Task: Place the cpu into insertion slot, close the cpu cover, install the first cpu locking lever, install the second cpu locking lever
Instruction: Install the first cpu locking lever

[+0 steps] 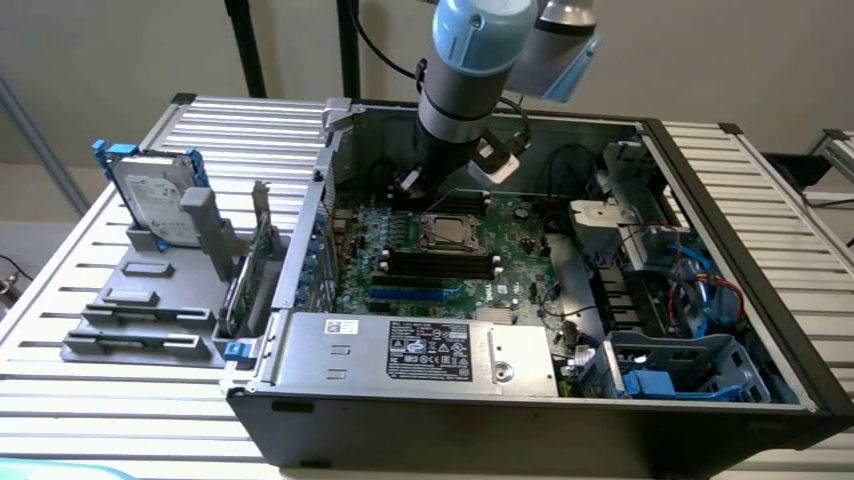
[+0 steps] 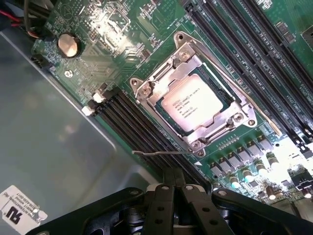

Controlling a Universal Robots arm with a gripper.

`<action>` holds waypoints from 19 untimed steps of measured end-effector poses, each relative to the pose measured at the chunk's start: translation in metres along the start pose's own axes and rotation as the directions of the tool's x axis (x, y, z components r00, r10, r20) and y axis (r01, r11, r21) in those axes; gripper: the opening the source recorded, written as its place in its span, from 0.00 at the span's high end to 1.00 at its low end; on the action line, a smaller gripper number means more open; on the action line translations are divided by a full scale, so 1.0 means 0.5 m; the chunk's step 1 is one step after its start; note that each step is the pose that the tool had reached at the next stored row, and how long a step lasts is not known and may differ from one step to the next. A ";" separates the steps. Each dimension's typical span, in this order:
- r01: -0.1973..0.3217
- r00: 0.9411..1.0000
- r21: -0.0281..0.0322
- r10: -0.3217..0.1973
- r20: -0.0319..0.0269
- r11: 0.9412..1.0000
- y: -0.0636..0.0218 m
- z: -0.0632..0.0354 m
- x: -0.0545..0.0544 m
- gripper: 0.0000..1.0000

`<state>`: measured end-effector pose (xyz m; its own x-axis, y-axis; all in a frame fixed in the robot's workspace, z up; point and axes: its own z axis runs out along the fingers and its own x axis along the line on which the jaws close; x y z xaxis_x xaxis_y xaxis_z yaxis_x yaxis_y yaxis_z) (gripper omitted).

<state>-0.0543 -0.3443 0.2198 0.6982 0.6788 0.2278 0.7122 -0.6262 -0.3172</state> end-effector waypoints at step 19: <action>-0.001 1.000 -0.012 0.001 0.012 1.000 0.008 0.036 -0.007 0.89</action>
<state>-0.0554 -0.3423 0.2015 0.6982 0.6825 0.2163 0.7122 -0.6315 -0.3065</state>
